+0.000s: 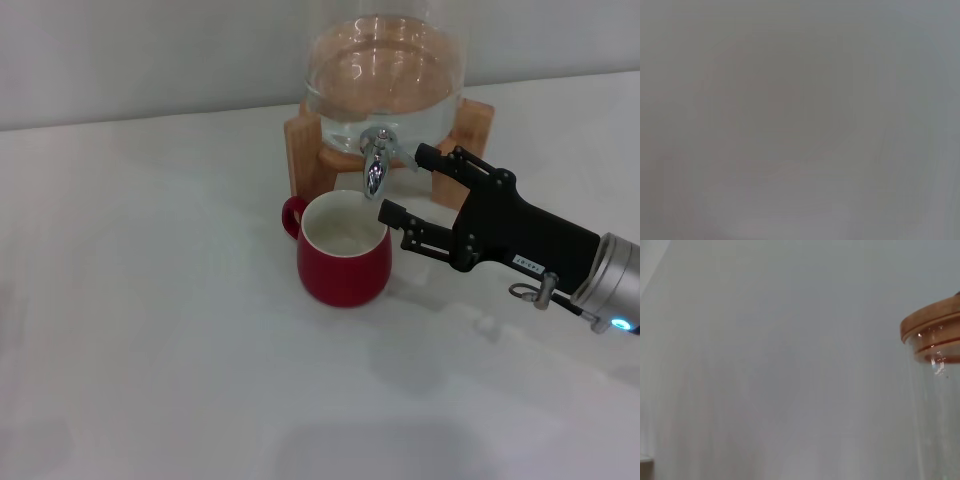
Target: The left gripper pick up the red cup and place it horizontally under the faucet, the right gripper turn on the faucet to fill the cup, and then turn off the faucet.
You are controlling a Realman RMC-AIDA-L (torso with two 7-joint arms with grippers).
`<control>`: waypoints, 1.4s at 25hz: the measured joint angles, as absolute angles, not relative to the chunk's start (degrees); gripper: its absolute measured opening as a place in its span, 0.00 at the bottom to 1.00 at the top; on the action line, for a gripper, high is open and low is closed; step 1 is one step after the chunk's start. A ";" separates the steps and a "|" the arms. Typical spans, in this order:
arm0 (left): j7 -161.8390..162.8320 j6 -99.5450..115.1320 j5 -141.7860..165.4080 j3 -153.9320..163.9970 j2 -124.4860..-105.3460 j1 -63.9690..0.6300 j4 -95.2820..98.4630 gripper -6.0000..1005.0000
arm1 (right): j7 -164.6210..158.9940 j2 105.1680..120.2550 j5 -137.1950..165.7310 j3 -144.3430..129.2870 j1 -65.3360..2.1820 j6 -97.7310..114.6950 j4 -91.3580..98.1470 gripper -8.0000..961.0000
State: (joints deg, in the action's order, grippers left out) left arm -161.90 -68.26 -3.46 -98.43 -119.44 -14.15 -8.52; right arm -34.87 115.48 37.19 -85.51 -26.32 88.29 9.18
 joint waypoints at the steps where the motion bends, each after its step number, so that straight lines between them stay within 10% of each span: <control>1: -161.89 -68.21 -3.47 -98.43 -119.44 -14.15 -8.53 0.87 | -34.91 115.49 37.20 -85.53 -26.33 88.30 9.30 0.88; 35: -161.89 -67.18 -3.52 -98.44 -119.36 -14.42 -8.52 0.87 | -34.67 115.06 36.58 -84.20 -24.42 90.95 11.76 0.88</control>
